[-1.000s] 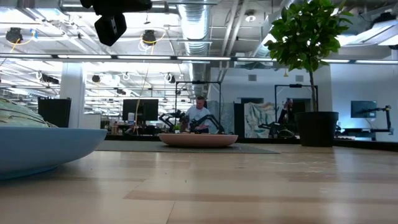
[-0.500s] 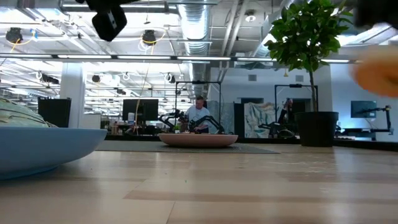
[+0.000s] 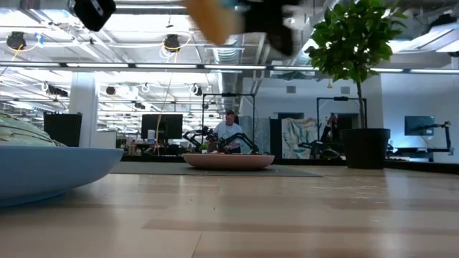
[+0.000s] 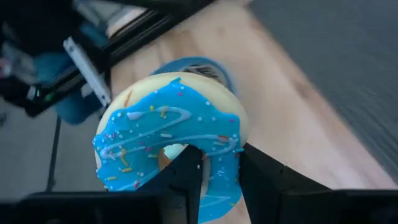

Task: Pick & Place donuts
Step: Put the big light blue donut on the blue plate, then return to Home Position

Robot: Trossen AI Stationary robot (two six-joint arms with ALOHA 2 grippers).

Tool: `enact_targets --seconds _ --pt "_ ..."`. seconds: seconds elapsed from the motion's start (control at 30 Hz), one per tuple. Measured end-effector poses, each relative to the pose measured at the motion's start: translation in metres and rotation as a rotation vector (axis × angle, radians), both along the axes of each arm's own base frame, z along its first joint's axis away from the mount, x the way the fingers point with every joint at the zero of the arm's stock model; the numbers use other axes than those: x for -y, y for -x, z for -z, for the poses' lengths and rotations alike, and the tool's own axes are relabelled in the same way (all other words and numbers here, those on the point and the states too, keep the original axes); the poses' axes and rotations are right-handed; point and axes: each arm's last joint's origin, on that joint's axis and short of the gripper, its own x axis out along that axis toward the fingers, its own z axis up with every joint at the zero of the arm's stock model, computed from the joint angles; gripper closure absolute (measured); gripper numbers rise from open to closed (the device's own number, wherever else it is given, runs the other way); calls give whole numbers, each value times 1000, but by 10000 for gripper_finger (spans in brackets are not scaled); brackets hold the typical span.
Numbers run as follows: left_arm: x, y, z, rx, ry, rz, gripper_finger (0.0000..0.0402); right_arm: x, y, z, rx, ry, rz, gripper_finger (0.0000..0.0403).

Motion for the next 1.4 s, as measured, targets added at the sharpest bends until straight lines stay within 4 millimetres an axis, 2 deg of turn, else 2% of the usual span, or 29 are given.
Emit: enact_targets --seconds 0.13,0.23,0.3,0.4,0.63,0.9,1.03,1.27,1.4 --pt "-3 9 -6 23 5 -5 401 -11 -60 5 -19 14 -120 315" --pt "-5 12 -7 30 9 -3 401 -20 -96 16 -76 17 -185 315" --pt "-5 13 -7 26 6 -1 401 -23 -115 28 -137 22 -210 315" --pt "-5 13 -7 28 8 0 401 -24 -131 46 -254 39 -207 315" --pt "-1 15 -7 28 11 27 401 -20 -144 73 -352 53 -194 315" --pt "2 16 -7 27 10 42 401 -11 -147 73 -353 31 -193 305" --pt "1 17 -7 26 9 42 401 -8 -148 73 -357 18 -196 271" --pt "1 17 -7 22 6 39 401 -8 -148 73 -361 -18 -226 183" --pt "1 17 -7 22 6 39 402 -6 -146 63 -355 -28 -232 152"
